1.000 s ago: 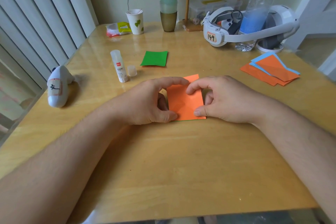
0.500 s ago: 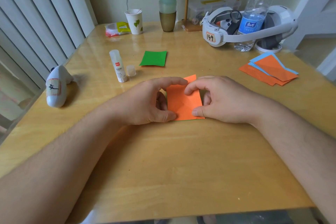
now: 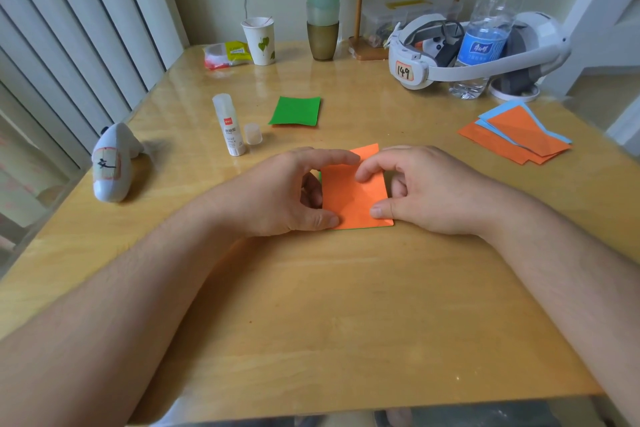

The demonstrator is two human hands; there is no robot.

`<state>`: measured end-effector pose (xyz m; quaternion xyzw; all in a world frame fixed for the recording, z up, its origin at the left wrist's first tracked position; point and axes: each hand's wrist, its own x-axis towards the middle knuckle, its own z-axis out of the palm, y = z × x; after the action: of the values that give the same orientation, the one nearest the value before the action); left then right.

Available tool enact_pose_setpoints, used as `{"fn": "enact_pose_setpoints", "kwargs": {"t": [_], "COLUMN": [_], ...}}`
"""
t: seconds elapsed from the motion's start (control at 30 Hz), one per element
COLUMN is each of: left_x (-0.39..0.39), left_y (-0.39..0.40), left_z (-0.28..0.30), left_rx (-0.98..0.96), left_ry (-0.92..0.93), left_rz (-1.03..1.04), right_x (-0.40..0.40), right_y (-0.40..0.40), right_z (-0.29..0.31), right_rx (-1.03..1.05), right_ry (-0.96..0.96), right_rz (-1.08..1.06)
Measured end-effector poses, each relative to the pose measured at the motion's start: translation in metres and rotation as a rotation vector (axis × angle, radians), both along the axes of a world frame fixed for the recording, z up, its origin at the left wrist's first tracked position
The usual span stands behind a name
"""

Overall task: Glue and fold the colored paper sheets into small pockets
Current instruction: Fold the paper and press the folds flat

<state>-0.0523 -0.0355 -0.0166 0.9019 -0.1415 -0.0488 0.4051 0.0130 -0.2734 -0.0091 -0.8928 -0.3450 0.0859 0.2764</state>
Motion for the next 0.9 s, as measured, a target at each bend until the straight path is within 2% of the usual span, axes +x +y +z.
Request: {"fn": "enact_pose_setpoints", "kwargs": {"t": [0.23, 0.37, 0.67, 0.77, 0.83, 0.9], "left_x": [0.0, -0.001, -0.003, -0.003, -0.003, -0.002], "left_y": [-0.001, -0.002, -0.002, -0.002, -0.002, -0.002], "left_z": [0.001, 0.002, 0.003, 0.003, 0.003, 0.002], "left_rx": [0.026, 0.033, 0.037, 0.024, 0.005, -0.002], "left_ry": [0.005, 0.001, -0.047, -0.052, -0.04, -0.031], "left_rz": [-0.01, -0.007, -0.008, -0.004, -0.002, -0.008], "right_x": [-0.001, -0.004, 0.0, 0.004, 0.005, 0.003], "right_y": [0.003, 0.007, -0.004, -0.007, -0.004, 0.003], "right_z": [-0.005, -0.007, 0.0, 0.0, -0.004, -0.007], "right_rx": [0.072, 0.031, -0.011, 0.068, 0.182, 0.191], "right_ry": [-0.021, -0.079, 0.14, 0.227, 0.203, 0.112], "right_rz": [-0.029, -0.008, 0.044, 0.035, -0.014, -0.055]}}
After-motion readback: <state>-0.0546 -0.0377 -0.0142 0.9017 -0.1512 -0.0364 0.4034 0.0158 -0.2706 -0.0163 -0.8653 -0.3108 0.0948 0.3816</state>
